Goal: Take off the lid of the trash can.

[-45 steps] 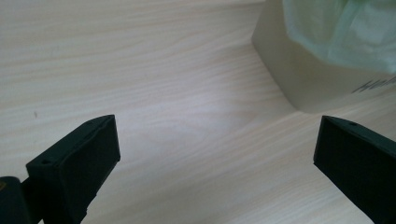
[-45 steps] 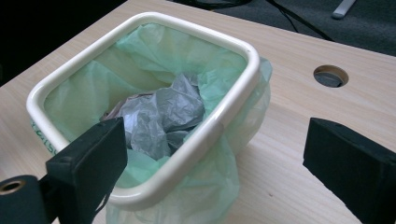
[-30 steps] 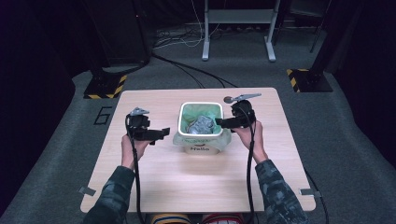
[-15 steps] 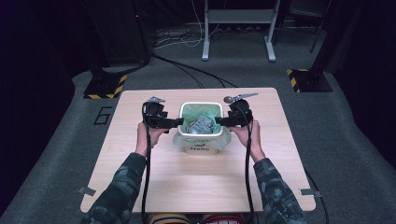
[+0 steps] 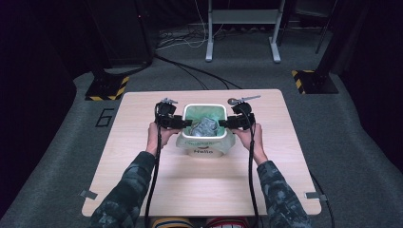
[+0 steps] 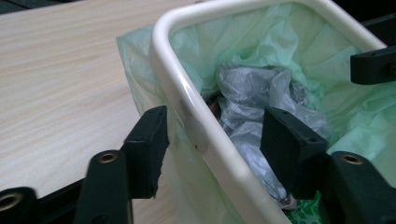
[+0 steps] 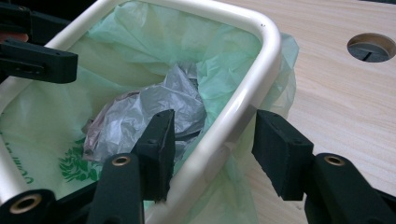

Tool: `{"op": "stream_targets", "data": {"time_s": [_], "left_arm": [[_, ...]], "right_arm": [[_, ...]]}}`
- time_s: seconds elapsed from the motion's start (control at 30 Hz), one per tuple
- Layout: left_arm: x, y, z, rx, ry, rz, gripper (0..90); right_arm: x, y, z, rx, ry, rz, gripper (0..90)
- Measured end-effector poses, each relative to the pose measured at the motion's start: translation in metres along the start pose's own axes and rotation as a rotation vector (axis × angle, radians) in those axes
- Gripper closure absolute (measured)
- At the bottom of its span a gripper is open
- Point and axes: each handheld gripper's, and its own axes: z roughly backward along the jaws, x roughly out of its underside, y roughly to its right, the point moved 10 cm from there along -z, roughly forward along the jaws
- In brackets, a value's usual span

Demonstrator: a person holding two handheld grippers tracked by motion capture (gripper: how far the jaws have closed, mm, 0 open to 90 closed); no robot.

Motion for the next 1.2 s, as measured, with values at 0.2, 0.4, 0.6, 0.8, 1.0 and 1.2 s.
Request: {"op": "stream_targets", "data": {"time_s": [0.2, 0.4, 0.6, 0.8, 1.0, 1.2], "left_arm": [[0.0036, 0.0026, -0.0036, -0.061, -0.027, -0.062, 52.3], [0.0051, 0.0025, -0.0063, -0.062, -0.016, -0.041, 56.2], [0.0053, 0.0025, -0.0060, -0.076, -0.017, -0.046, 56.8], [0.0050, 0.0025, -0.0061, -0.091, -0.015, -0.048, 57.0], [0.0047, 0.0024, -0.0064, -0.103, -0.012, -0.046, 57.6], [0.0038, 0.0022, -0.0060, -0.117, -0.002, -0.038, 57.4]], "right_arm": [[0.0003, -0.0002, -0.0038, 0.014, -0.008, 0.000, 50.4], [0.0001, -0.0001, -0.0037, 0.019, 0.001, -0.001, 50.9], [0.0001, -0.0006, -0.0031, 0.029, 0.000, 0.005, 51.0], [0.0001, -0.0007, -0.0030, 0.037, 0.008, 0.001, 51.0], [-0.0001, -0.0006, -0.0028, 0.043, 0.017, 0.007, 51.1], [0.0002, -0.0005, -0.0024, 0.045, 0.022, 0.002, 51.2]]}}
